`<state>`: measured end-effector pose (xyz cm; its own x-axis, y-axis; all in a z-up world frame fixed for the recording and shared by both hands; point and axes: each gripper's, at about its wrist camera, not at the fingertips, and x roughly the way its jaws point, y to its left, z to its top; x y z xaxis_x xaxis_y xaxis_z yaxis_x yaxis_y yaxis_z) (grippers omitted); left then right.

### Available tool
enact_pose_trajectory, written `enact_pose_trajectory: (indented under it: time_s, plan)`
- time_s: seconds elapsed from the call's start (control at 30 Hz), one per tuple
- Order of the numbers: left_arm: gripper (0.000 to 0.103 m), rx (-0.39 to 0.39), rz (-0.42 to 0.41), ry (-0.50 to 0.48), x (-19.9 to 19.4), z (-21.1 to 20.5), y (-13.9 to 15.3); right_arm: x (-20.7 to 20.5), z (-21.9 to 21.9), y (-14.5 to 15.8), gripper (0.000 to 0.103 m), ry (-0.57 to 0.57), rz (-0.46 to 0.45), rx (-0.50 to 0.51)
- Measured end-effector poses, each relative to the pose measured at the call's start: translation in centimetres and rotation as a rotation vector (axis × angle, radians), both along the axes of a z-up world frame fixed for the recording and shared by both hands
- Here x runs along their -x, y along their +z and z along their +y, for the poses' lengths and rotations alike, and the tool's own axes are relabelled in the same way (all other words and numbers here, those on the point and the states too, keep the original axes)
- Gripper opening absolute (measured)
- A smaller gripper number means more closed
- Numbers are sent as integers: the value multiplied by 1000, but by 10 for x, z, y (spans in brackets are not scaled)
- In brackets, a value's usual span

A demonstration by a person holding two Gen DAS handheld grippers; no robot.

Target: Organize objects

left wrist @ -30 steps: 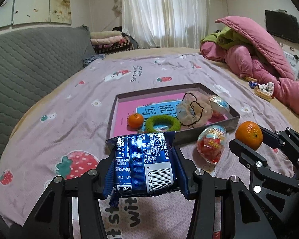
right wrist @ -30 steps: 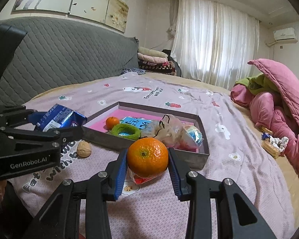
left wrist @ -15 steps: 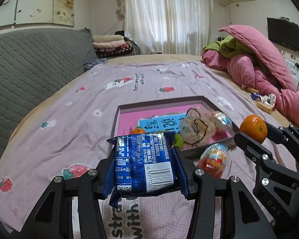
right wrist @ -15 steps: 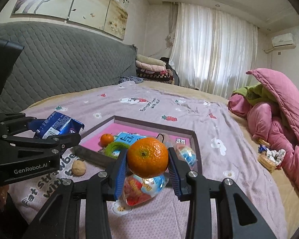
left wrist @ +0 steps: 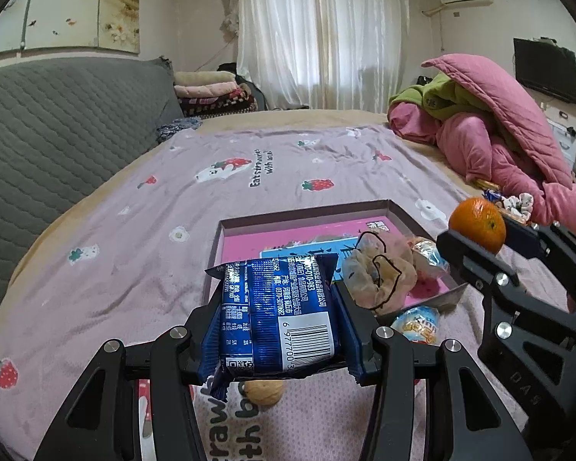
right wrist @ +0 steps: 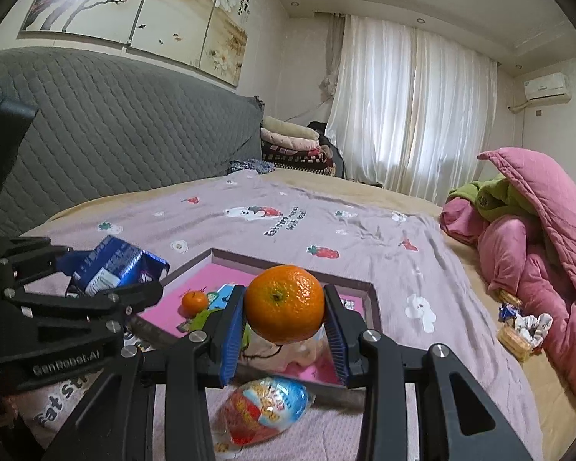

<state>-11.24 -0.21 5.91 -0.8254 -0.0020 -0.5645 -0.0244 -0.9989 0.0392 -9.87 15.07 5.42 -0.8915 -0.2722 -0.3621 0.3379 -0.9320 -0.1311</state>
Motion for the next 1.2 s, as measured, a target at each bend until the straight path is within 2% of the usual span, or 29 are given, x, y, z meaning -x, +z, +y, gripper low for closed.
enact_pose_trajectory:
  time_s: [0.17,0.63,0.83,1.0,1.2]
  plan:
    - [53,-18,-11,-5,11,-1,-2,12,2,3,39,-9,-3,1]
    - [53,-7,2,-11,45,0,0,48,16,20,39,-41,22,8]
    - [53,-1,-4,-9,59,-1,-3,63,22,22,39,-44,4,26]
    - [53,-9,-24,-1,71,-6,-12,74,20,13,39,-26,-25,14]
    - [53,-18,-54,34,75,-23,-27,84,21,-10,39,-16,-104,18]
